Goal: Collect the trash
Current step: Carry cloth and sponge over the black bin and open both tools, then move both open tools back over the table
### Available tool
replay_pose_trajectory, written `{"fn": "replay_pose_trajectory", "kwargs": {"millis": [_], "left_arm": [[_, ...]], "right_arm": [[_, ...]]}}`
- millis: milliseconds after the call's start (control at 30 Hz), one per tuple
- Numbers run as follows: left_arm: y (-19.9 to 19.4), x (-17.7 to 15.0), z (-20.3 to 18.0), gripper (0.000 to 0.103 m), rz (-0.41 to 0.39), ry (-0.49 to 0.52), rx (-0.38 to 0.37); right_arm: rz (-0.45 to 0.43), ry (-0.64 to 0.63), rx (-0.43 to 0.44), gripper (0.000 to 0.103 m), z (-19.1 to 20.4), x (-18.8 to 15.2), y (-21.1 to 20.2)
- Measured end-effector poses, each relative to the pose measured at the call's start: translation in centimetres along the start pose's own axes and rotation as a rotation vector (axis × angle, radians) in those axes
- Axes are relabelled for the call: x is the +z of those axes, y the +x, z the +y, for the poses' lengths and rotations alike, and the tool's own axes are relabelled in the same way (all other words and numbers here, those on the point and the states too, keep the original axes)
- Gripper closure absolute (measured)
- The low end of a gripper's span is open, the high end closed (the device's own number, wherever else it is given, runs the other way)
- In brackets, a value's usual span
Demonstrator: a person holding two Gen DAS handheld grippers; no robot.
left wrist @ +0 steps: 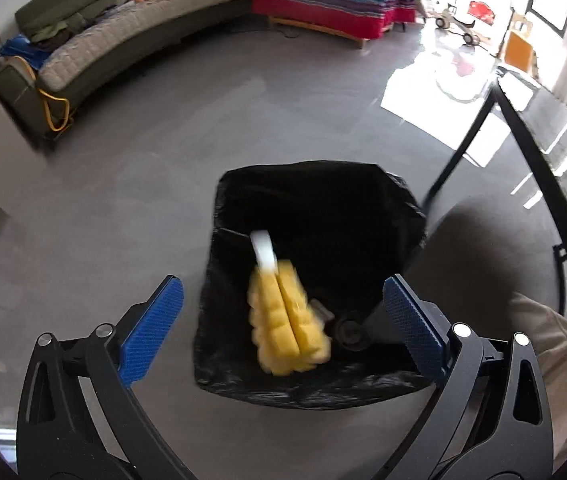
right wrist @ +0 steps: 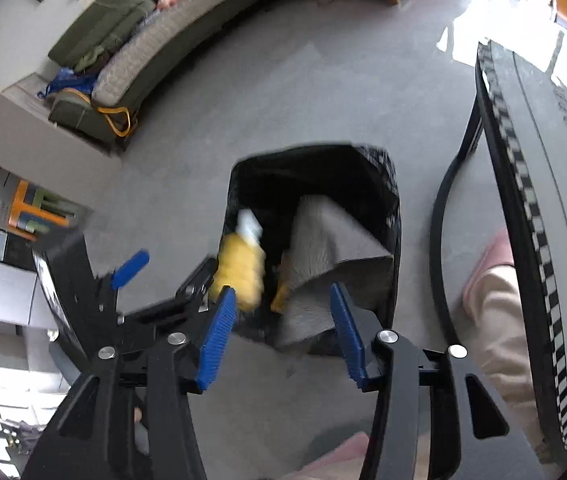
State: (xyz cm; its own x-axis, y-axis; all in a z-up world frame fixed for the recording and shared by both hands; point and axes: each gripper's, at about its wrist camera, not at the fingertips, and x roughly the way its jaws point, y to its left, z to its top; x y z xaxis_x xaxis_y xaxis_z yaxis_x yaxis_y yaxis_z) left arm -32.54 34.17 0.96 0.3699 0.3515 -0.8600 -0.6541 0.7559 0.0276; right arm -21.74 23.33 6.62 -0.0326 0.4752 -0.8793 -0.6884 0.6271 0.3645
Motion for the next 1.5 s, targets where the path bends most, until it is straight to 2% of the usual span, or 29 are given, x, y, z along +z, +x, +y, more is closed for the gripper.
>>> {"fn": "replay_pose_trajectory", "kwargs": {"millis": [200,400,567,767,967,1200,1500], "left_arm": [[0.1,0.1,2.1,0.006,0.003,-0.047,-0.025],[0.3,0.1,1.8,0.006,0.008,-0.055,-0.069],[-0.5,0.5,-0.3,0.006,0.004,-0.016,-0.121],[-2.1,1.6,-4.8,0.006,-0.005,0.039,-0.225],[-3.1,2.4,-9.4,0.006,-0.01,0.096,-0.295],[-4.1,3.6,-15.0,0.006,-0.018,0.178,-0.335],[-5.9,5.4,-23.5,0.006,-0.029,0.302,-0.413]], "right_arm": [[-0.032,0.007,0.009,0.052,-0.6,-0.4,-1.0],[-0.047,0.034,0.024,0.052,-2.3,-0.4,-1.5],[-0.074,0.05,0.035,0.052,-4.0,-0.7,-2.8],[-0.124,0.083,0.017,0.052,-7.5,-1.1,-5.3],[-0.171,0.134,0.003,0.052,-11.8,-1.5,-8.1],[-0.225,0.21,-0.004,0.052,-16.8,-2.7,-11.5],[-0.3,0.327,-0.076,0.052,-24.8,-4.4,-16.5]]}}
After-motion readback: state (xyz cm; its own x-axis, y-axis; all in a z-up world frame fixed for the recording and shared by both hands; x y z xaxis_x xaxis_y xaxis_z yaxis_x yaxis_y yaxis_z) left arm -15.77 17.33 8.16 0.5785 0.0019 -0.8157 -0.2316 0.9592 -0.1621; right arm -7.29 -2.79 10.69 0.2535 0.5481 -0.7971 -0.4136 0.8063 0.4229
